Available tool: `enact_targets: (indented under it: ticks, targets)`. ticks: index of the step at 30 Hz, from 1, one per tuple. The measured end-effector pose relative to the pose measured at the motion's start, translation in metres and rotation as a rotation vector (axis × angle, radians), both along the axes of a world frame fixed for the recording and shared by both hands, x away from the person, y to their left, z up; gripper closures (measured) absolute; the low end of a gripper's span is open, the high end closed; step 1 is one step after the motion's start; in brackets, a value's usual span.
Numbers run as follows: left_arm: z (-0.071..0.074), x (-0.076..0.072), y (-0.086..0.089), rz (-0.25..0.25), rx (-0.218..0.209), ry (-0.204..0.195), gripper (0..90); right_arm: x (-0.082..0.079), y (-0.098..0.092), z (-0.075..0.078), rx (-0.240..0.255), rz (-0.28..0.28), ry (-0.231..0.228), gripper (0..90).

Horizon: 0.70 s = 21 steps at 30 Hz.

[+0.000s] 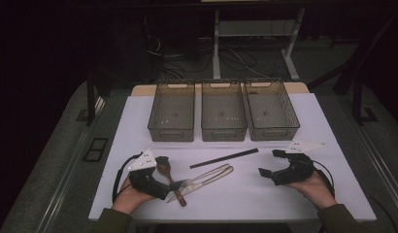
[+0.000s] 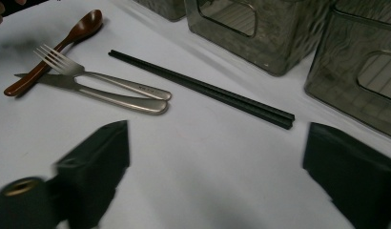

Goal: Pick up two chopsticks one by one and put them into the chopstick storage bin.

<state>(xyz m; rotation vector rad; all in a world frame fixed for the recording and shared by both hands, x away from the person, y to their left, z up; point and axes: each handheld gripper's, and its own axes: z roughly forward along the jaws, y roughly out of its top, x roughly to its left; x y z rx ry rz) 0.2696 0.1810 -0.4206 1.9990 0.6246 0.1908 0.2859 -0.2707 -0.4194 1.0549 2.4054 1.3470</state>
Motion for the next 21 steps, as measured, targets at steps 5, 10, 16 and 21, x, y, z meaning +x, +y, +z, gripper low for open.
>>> enact_targets:
  ticks: [5,10,16,21]
  targets:
    - [0.000,0.001,-0.001,-0.011,0.004,-0.002,0.0,0.010,0.006,0.000,-0.011,0.008,0.013,21.5]
    - [0.000,0.001,-0.001,-0.008,-0.005,-0.001,0.0,0.020,0.012,0.000,-0.016,0.009,0.029,35.4]
    - [0.001,0.001,0.000,-0.010,-0.007,-0.003,0.0,0.034,0.019,-0.002,-0.042,0.009,0.034,57.2]
    - [0.000,0.001,0.000,-0.009,-0.006,0.001,0.0,0.048,0.024,-0.002,-0.051,-0.002,0.031,70.1]
